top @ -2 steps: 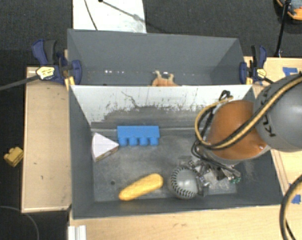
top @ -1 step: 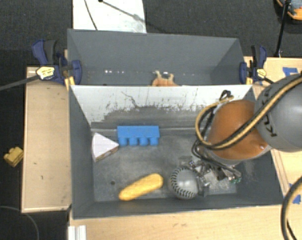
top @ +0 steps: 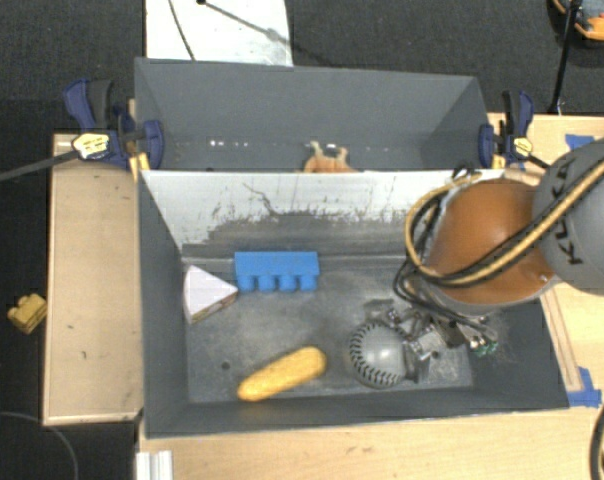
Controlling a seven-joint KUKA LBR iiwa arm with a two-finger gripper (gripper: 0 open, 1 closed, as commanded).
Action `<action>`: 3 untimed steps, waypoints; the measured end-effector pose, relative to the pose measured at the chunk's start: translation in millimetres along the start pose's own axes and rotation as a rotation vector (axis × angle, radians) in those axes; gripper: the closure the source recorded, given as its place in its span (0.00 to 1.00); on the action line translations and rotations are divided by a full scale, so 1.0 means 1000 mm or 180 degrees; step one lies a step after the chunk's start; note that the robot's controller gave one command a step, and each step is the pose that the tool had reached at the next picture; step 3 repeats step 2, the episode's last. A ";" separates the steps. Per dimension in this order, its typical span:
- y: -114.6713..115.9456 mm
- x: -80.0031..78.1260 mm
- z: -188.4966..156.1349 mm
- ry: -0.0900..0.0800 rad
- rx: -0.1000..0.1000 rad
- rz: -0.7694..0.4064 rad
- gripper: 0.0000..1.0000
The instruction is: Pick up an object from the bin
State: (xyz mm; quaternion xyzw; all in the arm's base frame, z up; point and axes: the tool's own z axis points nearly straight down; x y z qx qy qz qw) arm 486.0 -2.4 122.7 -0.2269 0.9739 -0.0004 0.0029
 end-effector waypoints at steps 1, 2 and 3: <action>-0.008 0.000 -0.052 0.0029 -0.0017 -0.0073 1.00; -0.015 0.004 -0.120 0.0023 -0.0013 -0.0067 1.00; -0.015 0.004 -0.120 0.0023 -0.0013 -0.0067 1.00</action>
Offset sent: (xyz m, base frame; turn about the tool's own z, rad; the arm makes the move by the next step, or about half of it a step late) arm -0.0052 -0.0335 0.2752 -0.0114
